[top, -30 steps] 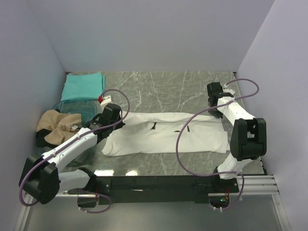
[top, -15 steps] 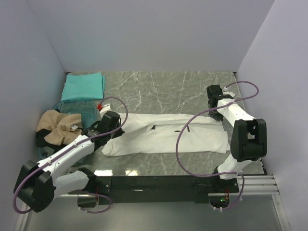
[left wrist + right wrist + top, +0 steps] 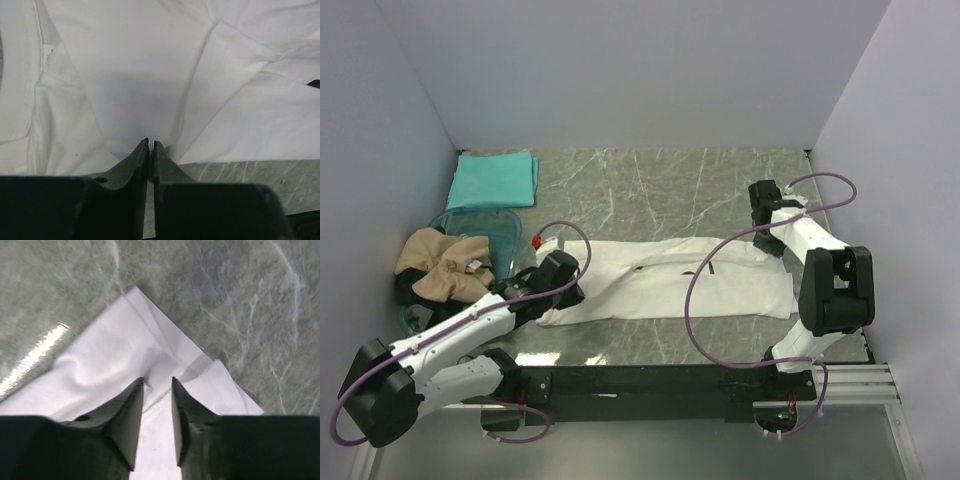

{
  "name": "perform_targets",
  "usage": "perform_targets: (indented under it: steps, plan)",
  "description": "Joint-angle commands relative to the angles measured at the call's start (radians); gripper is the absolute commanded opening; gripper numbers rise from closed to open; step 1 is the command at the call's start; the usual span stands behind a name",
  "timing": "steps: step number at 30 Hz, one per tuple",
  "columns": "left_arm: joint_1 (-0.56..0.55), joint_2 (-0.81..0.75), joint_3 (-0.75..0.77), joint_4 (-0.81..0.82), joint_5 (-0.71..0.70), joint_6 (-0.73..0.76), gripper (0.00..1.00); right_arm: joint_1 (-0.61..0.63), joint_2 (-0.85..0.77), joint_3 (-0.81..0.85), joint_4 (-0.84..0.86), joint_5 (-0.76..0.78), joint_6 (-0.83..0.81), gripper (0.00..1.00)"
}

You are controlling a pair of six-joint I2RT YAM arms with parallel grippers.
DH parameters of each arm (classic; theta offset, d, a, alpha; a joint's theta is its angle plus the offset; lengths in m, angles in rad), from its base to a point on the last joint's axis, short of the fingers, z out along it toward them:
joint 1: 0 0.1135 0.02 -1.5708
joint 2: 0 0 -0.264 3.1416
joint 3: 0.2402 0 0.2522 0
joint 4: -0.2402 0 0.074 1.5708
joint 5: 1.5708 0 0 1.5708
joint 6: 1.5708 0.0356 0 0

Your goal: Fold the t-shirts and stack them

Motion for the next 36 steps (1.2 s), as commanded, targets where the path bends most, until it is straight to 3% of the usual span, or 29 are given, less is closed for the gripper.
perform_targets:
  steps: [1,2,3,5,6,8,9,12,16,18,21,23,28,32,36]
  plan:
    - [-0.011,0.004,0.001,-0.074,-0.001,-0.031,0.22,0.002,-0.015,-0.026,-0.009,0.052,0.027,0.38]
    - [-0.016,0.003,0.005,-0.09,0.005,-0.032,0.27,0.004,-0.02,-0.034,-0.018,0.058,0.045,0.42]
    - [-0.02,-0.002,0.008,-0.106,0.013,-0.032,0.41,0.004,-0.027,-0.038,-0.032,0.069,0.059,0.43]
    - [-0.04,-0.034,0.007,-0.139,0.028,-0.045,0.57,-0.001,-0.057,-0.058,-0.078,0.118,0.111,0.51]
    - [-0.046,-0.051,0.005,-0.142,0.039,-0.055,0.73,-0.005,-0.084,-0.066,-0.092,0.133,0.128,0.53]
    - [-0.048,-0.098,0.001,-0.151,0.042,-0.08,0.97,-0.005,-0.116,-0.081,-0.113,0.167,0.151,0.58]
    - [-0.048,-0.114,-0.002,-0.143,0.03,-0.092,1.0,-0.005,-0.132,-0.094,-0.113,0.167,0.154,0.67]
    - [-0.046,-0.143,0.002,-0.104,-0.041,-0.103,0.99,-0.002,-0.207,-0.089,-0.091,0.106,0.107,0.7]
    - [-0.043,-0.065,0.079,-0.027,-0.087,-0.056,0.99,0.01,-0.316,-0.107,0.014,-0.072,-0.005,0.75]
    - [-0.025,-0.019,0.105,0.039,-0.099,-0.019,0.99,0.024,-0.354,-0.124,0.089,-0.262,-0.076,0.82]
    - [0.047,0.092,0.139,0.151,0.031,0.064,0.99,0.062,-0.394,-0.144,0.178,-0.478,-0.128,0.87]
    - [0.087,0.191,0.172,0.241,0.137,0.096,1.0,0.082,-0.399,-0.152,0.213,-0.512,-0.133,0.87]
    - [0.113,0.416,0.292,0.239,0.128,0.142,0.99,0.111,-0.38,-0.15,0.192,-0.543,-0.13,0.87]
    - [0.121,0.509,0.34,0.24,0.149,0.178,0.99,0.111,-0.385,-0.169,0.178,-0.522,-0.136,0.87]
    - [0.119,0.555,0.32,0.324,0.311,0.196,1.0,0.11,-0.396,-0.18,0.157,-0.482,-0.137,0.87]
